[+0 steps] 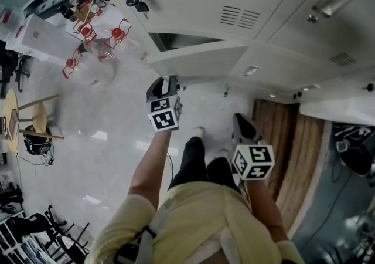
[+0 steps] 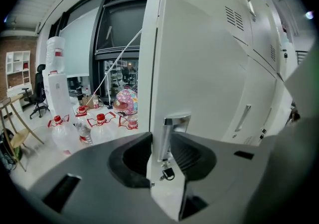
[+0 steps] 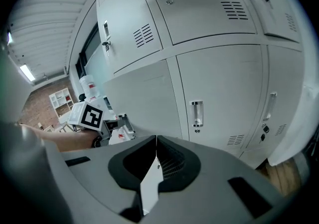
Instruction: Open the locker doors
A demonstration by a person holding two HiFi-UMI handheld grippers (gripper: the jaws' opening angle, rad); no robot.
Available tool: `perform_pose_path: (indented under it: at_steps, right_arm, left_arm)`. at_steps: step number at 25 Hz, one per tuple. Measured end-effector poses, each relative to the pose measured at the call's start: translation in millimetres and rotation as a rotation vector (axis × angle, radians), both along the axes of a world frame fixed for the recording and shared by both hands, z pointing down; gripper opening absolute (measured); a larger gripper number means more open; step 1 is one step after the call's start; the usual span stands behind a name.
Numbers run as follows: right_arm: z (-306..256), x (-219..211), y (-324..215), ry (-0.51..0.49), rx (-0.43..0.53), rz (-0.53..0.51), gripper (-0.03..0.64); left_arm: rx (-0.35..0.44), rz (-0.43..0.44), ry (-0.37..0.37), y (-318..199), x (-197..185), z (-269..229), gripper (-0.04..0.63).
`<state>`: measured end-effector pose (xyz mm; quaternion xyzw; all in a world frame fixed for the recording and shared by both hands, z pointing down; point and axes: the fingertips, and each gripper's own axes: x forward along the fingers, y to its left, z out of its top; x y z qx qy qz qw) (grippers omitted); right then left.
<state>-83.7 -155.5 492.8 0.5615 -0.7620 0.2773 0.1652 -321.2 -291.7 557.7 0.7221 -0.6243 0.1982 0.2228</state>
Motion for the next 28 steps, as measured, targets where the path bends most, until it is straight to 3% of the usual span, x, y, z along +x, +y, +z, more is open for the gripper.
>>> perform_pose_path:
  at_steps: [28]
  right_arm:
    - [-6.8,14.8,40.5,-0.04,0.057,-0.104,0.005]
  left_arm:
    - [-0.07,0.066,-0.063,121.2,48.5,2.4,0.091]
